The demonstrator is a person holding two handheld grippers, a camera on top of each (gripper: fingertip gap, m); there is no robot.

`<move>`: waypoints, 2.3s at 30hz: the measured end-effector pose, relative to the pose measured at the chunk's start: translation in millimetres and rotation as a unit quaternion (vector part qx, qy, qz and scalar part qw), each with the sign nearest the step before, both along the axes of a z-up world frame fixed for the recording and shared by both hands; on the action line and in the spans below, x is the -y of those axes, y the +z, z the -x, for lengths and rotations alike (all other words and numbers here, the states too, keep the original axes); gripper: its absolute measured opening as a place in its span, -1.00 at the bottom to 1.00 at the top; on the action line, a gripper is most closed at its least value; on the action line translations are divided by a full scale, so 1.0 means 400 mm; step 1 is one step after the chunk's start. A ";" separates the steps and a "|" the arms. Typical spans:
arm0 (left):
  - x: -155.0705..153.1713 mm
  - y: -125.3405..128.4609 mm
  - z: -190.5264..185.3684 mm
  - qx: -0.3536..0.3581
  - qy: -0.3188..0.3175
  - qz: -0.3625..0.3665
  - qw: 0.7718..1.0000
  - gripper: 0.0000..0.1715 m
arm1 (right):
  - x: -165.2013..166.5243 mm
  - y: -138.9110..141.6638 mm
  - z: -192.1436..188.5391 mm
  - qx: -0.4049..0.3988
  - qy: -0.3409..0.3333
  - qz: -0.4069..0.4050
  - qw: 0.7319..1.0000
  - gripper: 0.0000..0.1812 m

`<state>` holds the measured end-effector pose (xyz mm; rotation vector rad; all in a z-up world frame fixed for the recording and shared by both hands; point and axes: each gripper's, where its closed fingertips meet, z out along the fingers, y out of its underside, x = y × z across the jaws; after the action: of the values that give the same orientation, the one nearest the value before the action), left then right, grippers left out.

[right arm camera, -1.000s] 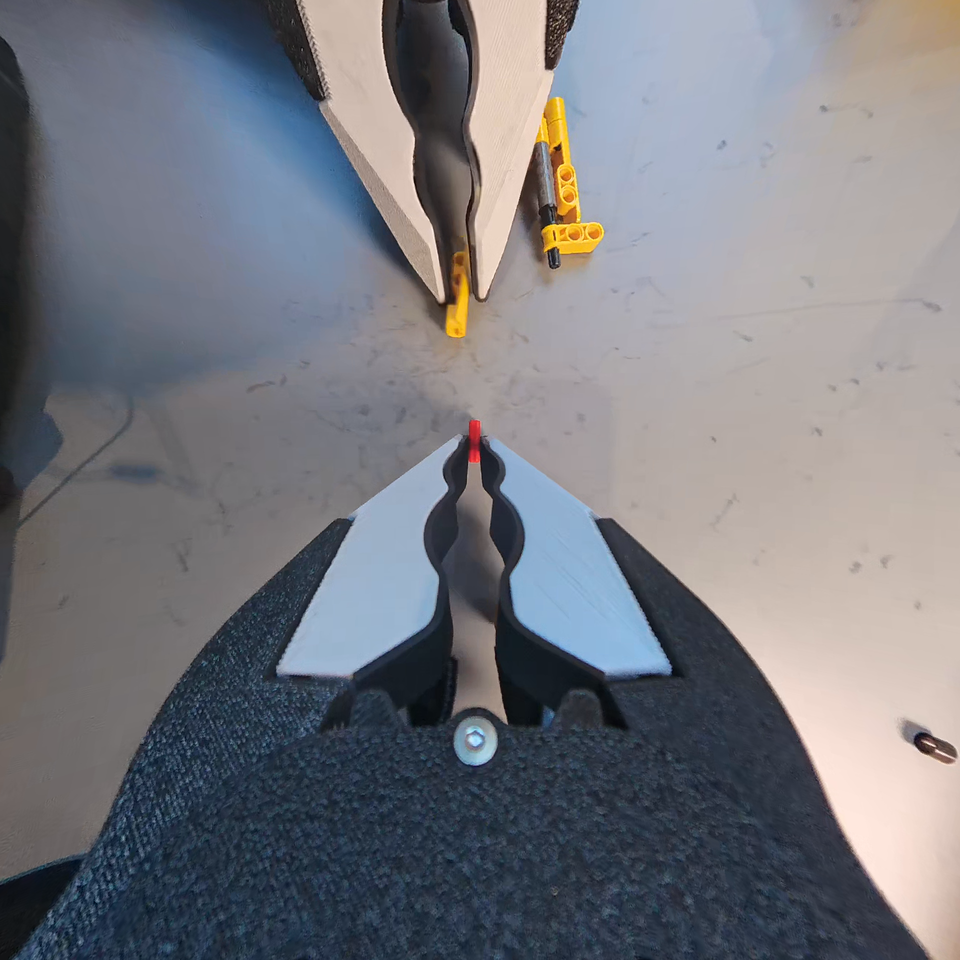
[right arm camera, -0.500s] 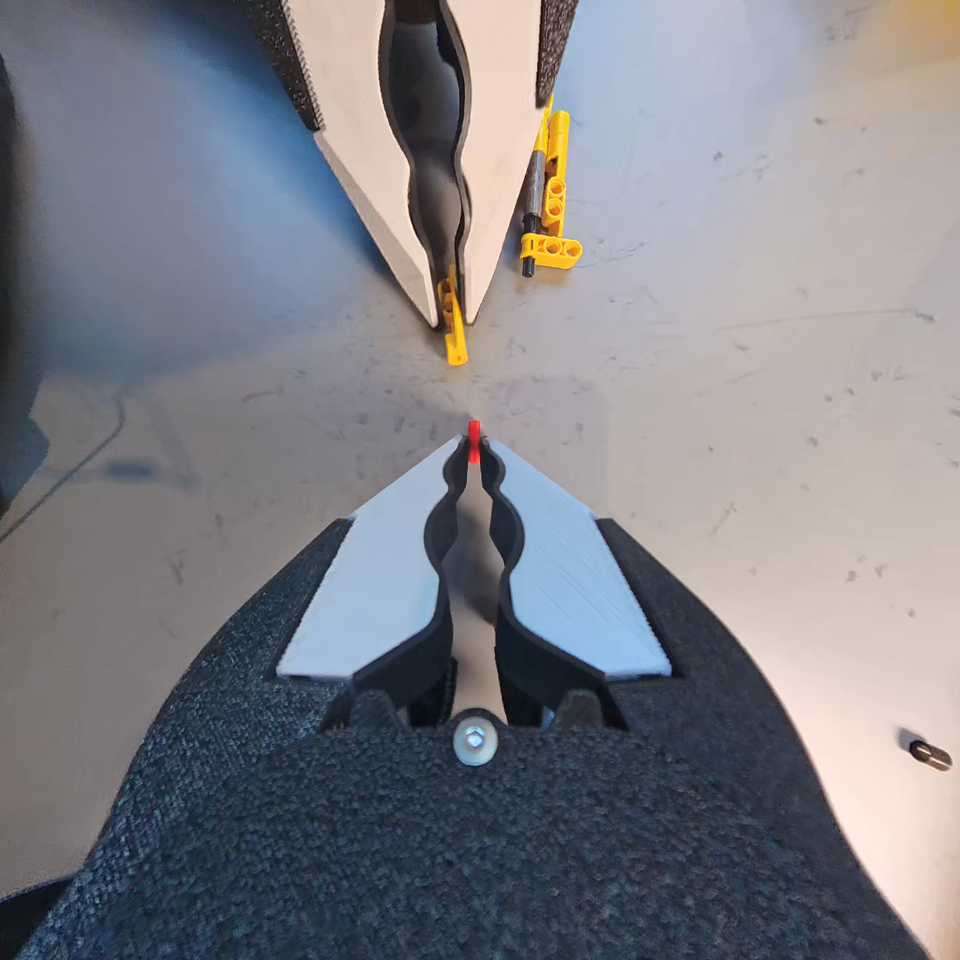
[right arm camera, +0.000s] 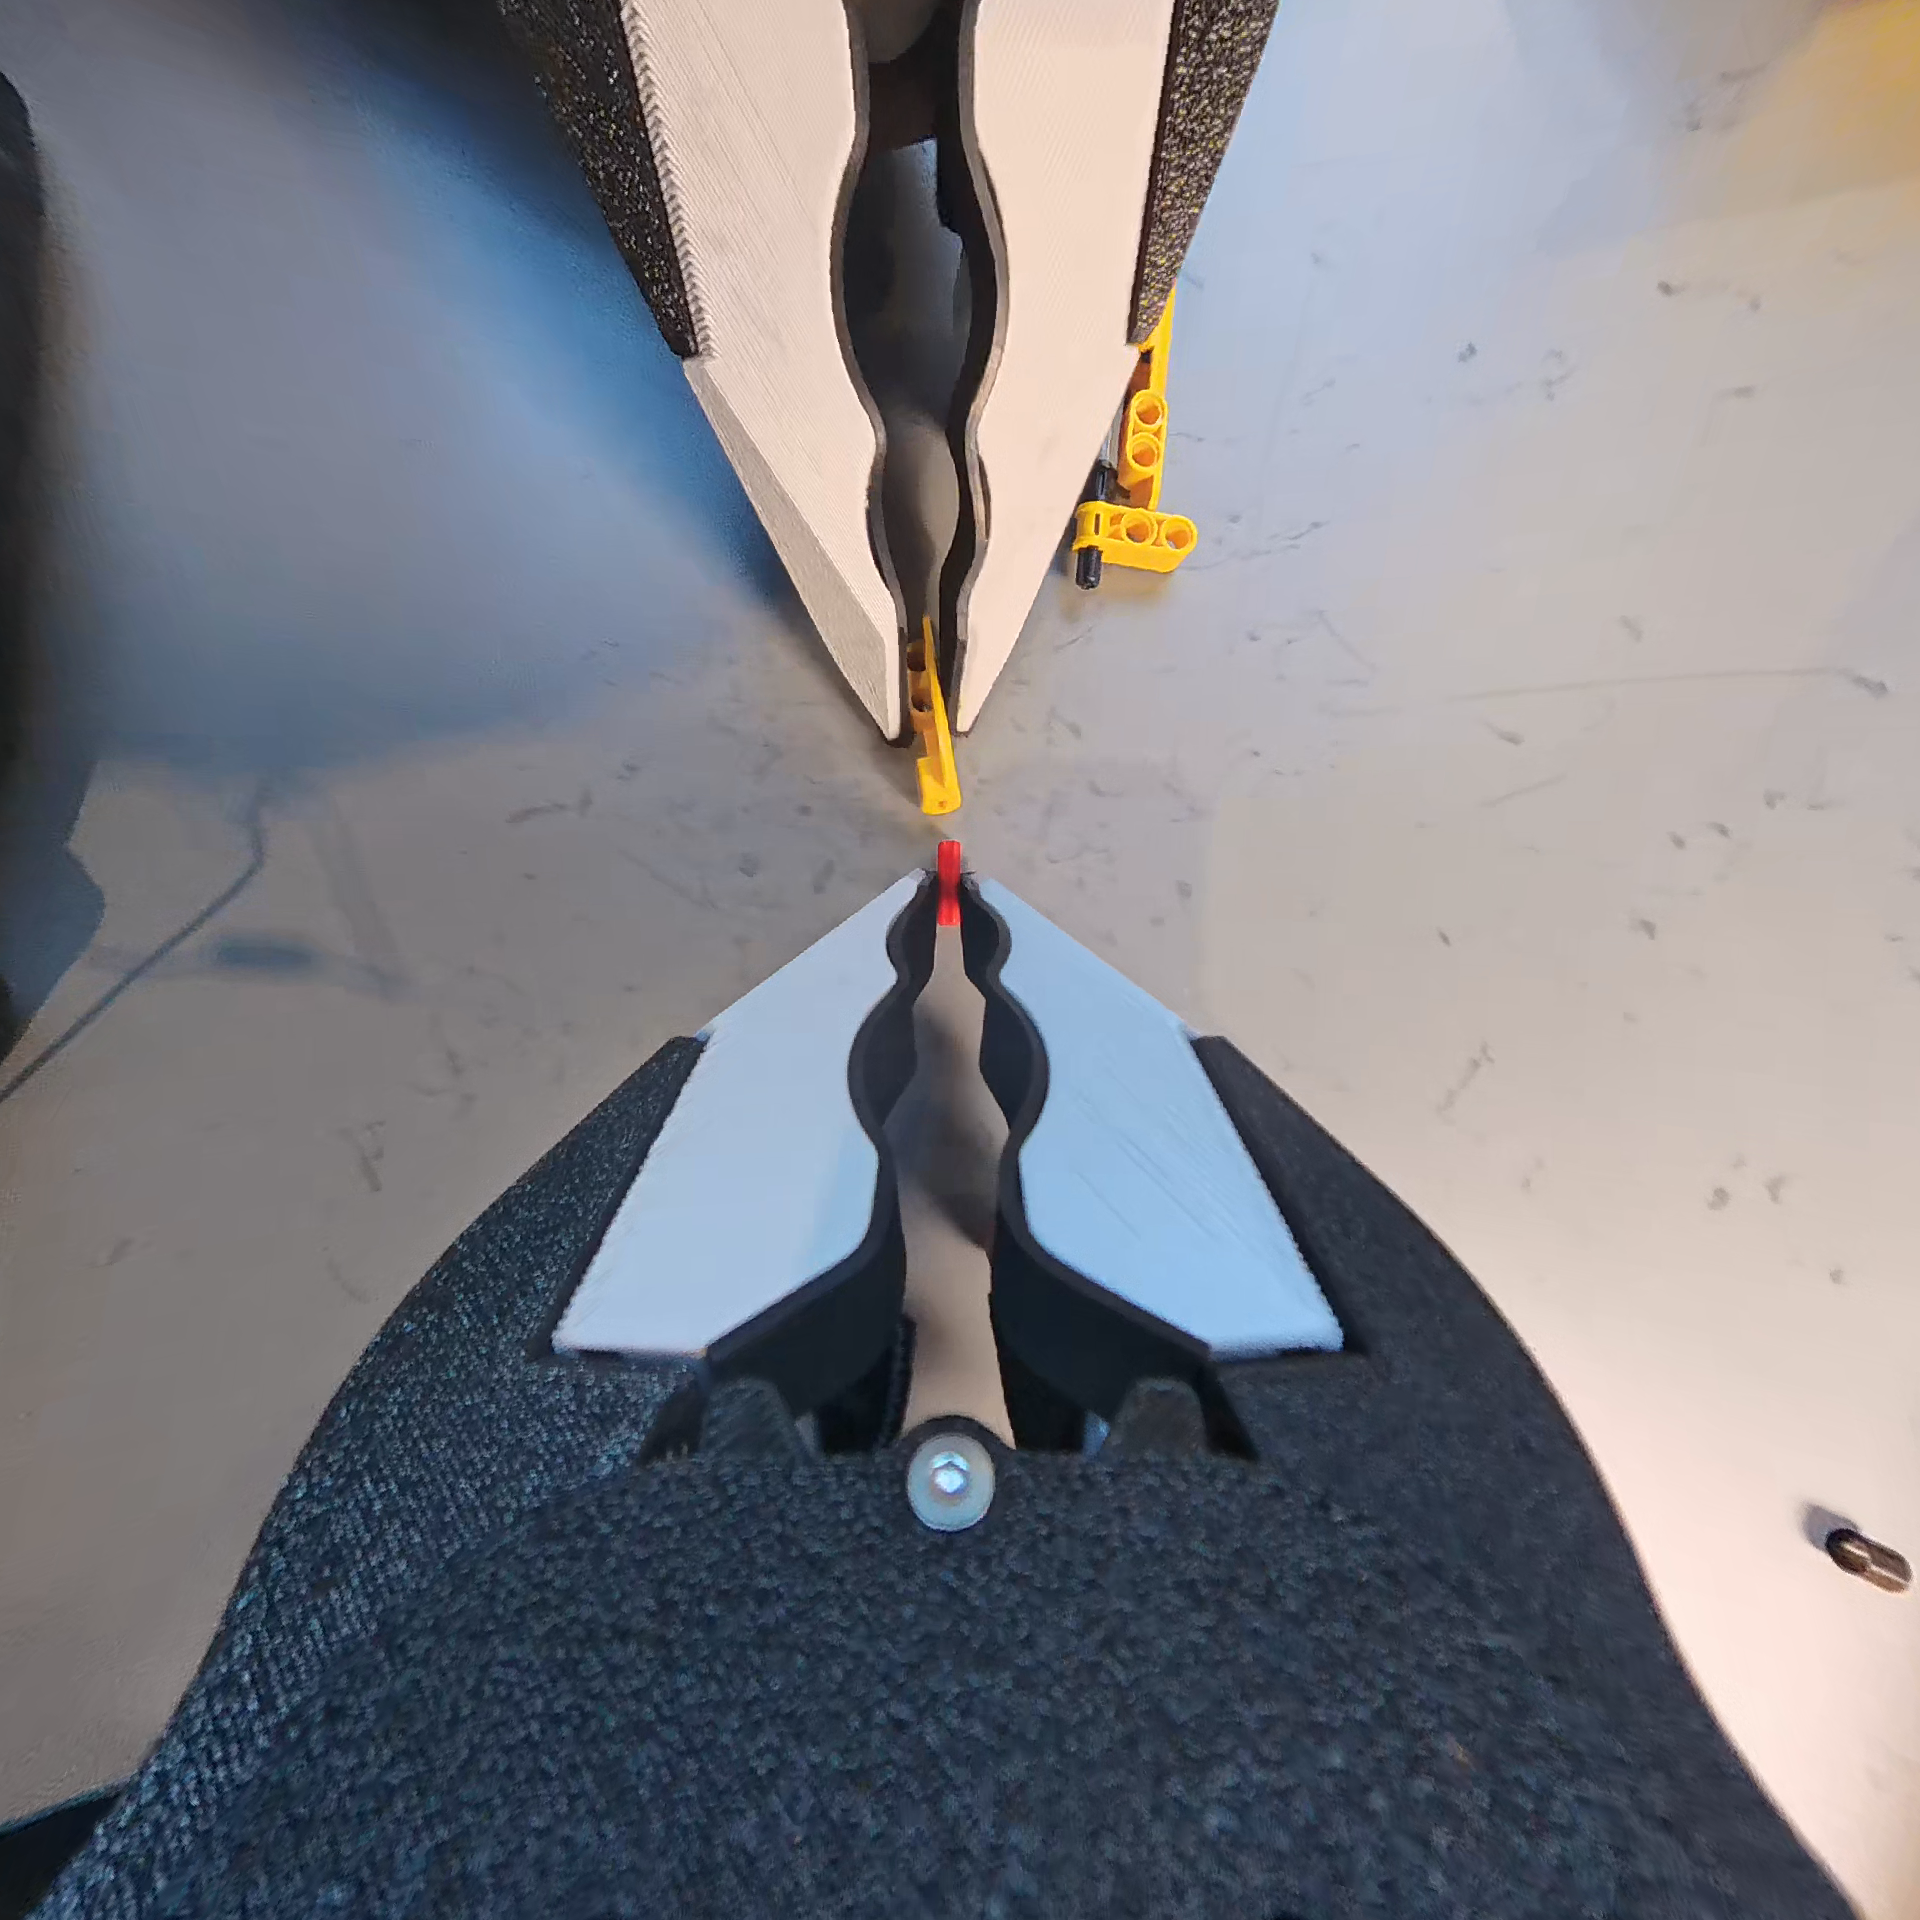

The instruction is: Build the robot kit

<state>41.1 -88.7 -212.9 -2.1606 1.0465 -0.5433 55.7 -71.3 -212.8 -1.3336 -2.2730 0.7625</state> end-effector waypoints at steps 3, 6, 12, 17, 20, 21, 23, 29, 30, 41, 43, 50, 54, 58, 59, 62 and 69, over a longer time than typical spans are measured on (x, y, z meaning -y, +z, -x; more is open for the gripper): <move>-0.003 0.000 -0.003 0.001 0.001 0.000 1.000 -0.93 | 0.002 0.000 0.003 0.001 0.000 0.000 1.000 -0.96; -0.005 0.000 -0.005 -0.002 0.001 -0.002 1.000 -0.93 | 0.005 0.000 0.007 0.001 0.001 -0.003 1.000 -0.96; -0.005 -0.001 -0.005 0.001 0.002 -0.003 1.000 -0.93 | 0.005 0.000 0.007 0.002 -0.002 -0.001 1.000 -0.96; -0.004 -0.001 -0.005 -0.001 -0.001 -0.004 1.000 -0.93 | 0.003 0.000 0.009 0.004 -0.010 0.004 1.000 -0.96; -0.003 -0.001 -0.005 -0.002 -0.005 -0.005 1.000 -0.93 | 0.002 0.000 0.011 0.003 -0.013 0.005 1.000 -0.96; -0.002 -0.001 -0.005 -0.001 -0.006 -0.005 1.000 -0.93 | 0.002 0.000 0.011 0.003 -0.014 0.005 1.000 -0.96; -0.002 -0.001 -0.005 0.003 -0.005 -0.002 1.000 -0.93 | 0.002 0.000 0.011 0.002 -0.014 0.003 1.000 -0.96; -0.003 -0.001 -0.004 0.005 -0.005 -0.008 1.000 -0.93 | 0.006 0.005 0.009 -0.005 -0.016 0.019 1.000 -0.97; -0.003 -0.001 -0.004 0.006 -0.006 -0.010 1.000 -0.93 | 0.005 0.006 0.009 -0.006 -0.020 0.023 1.000 -0.97; -0.002 -0.002 -0.003 0.003 -0.009 -0.014 1.000 -0.93 | 0.010 0.006 0.007 -0.008 -0.017 0.023 1.000 -0.97; -0.001 -0.002 -0.003 0.002 -0.013 -0.016 1.000 -0.93 | 0.011 0.006 0.008 -0.008 -0.017 0.022 1.000 -0.97; -0.002 0.002 -0.006 -0.008 -0.033 -0.040 0.999 -0.93 | 0.013 0.006 0.004 -0.007 -0.013 0.018 1.000 -0.97; -0.006 0.018 -0.010 0.009 -0.035 -0.050 0.998 -0.93 | 0.012 0.011 -0.001 -0.012 -0.016 0.031 0.999 -0.97; -0.004 0.024 -0.013 0.012 -0.042 -0.059 0.997 -0.93 | 0.010 0.014 -0.006 -0.014 -0.018 0.034 0.999 -0.96; -0.004 0.025 -0.013 0.013 -0.042 -0.060 0.997 -0.94 | 0.009 0.015 -0.007 -0.015 -0.019 0.036 0.999 -0.97; -0.005 0.029 -0.013 0.017 -0.041 -0.063 0.997 -0.93 | 0.010 0.024 -0.010 -0.021 -0.022 0.047 0.998 -0.97; -0.005 0.026 -0.015 0.012 -0.044 -0.065 0.997 -0.93 | 0.015 0.031 -0.007 -0.027 -0.022 0.058 0.998 -0.97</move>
<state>47.0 -86.7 -202.3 -1.9985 1.1355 -0.5261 58.7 -77.3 -200.4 -1.3916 -2.1797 0.9158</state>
